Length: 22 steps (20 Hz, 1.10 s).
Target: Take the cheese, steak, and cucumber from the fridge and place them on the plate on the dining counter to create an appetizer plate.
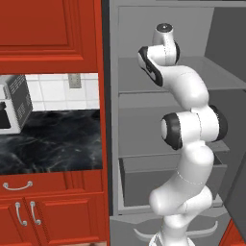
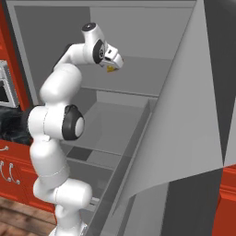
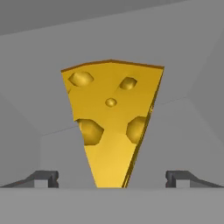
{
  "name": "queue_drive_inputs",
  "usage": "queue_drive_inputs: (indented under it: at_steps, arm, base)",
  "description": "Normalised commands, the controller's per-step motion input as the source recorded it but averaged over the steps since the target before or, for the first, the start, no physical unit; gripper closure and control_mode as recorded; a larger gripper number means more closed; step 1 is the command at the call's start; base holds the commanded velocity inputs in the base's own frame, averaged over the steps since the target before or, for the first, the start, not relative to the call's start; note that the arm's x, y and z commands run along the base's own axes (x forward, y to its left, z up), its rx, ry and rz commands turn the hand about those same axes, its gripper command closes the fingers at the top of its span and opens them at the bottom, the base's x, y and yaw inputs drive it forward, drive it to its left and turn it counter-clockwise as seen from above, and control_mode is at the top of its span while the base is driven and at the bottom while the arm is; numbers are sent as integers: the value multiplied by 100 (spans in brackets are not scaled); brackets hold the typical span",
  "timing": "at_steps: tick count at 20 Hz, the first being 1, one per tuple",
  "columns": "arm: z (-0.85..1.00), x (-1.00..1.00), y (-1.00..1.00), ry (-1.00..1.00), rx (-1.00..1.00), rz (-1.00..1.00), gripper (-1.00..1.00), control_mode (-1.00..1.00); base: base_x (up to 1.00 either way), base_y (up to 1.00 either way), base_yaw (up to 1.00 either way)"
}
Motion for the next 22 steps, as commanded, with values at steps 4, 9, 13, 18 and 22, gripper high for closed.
queue_drive_inputs:
  at_steps: [4,9,13,18,22]
  arm:
    - [-30,27,0,0,-3,0,100,-100]
    - [-30,21,0,0,-6,0,100,-100]
    - [-26,10,0,-3,-6,2,100,-100]
    - [-5,-15,3,-14,-7,5,100,-100]
    - [1,-77,7,-15,-1,5,100,-100]
  base:
    - [0,0,0]
    - [0,0,0]
    - [0,0,0]
    - [0,0,0]
    - [0,0,0]
